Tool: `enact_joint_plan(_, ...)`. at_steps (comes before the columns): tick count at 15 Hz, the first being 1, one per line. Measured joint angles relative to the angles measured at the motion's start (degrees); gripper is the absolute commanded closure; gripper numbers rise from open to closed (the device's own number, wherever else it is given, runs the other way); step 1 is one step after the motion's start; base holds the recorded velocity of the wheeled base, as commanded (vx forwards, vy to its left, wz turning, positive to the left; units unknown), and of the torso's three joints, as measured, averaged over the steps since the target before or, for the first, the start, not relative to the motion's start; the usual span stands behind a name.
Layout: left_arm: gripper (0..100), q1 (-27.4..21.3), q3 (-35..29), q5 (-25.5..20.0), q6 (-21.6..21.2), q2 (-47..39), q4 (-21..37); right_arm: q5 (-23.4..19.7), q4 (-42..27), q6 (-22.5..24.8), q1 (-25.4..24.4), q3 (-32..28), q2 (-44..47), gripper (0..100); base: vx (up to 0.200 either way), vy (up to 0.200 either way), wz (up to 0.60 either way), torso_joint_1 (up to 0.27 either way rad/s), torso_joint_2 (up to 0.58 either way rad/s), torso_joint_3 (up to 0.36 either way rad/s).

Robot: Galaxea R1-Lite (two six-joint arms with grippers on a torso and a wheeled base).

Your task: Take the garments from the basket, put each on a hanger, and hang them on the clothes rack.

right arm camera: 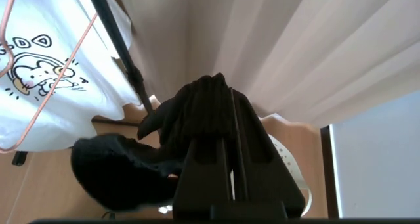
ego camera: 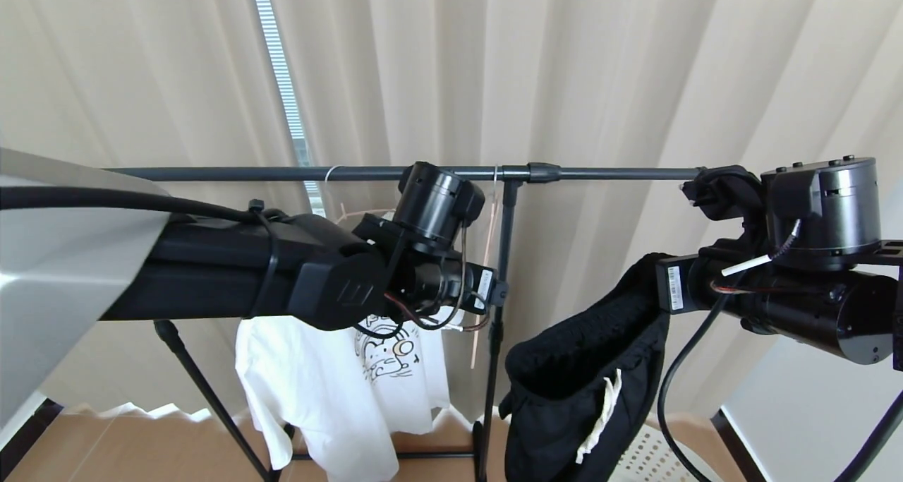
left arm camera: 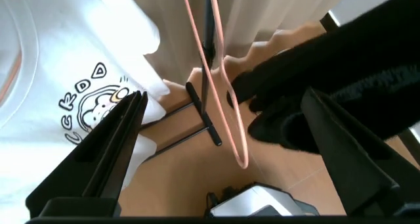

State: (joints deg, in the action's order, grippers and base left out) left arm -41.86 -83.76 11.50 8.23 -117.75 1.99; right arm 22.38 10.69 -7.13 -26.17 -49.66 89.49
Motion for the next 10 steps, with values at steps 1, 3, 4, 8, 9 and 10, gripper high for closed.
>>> enact_joint_plan(1,0,0.09,-2.07,-0.01,-0.02,-1.73,-0.02,0.00,-0.02,0.02,0.00,-0.09,0.20,100,0.000,0.000,0.00,0.000,0.00,0.000)
enact_joint_plan(3,0,0.61,-6.10,0.05,0.00,-5.53,-0.05,0.04,0.12,0.79,0.00,-0.33,0.69,100,0.000,0.000,0.00,0.000,0.00,0.000)
enact_joint_plan(4,0,0.90,-7.58,0.16,0.00,-7.01,-0.10,0.04,0.17,1.08,-0.06,-0.48,0.96,100,0.000,0.000,0.00,0.000,0.00,0.000)
enact_joint_plan(8,0,1.76,-11.43,0.38,0.15,-11.03,-0.32,0.04,0.20,1.15,-0.30,-1.24,2.21,100,0.000,0.000,0.00,0.000,0.00,0.000)
enact_joint_plan(9,0,2.01,-12.04,0.38,0.11,-11.65,-0.32,0.04,0.22,1.17,-0.54,-1.27,2.35,100,0.000,0.000,0.00,0.000,0.00,0.000)
enact_joint_plan(10,0,2.07,-12.61,0.35,0.09,-12.24,-0.29,0.04,0.22,1.17,-0.76,-1.29,2.44,100,0.000,0.000,0.00,0.000,0.00,0.000)
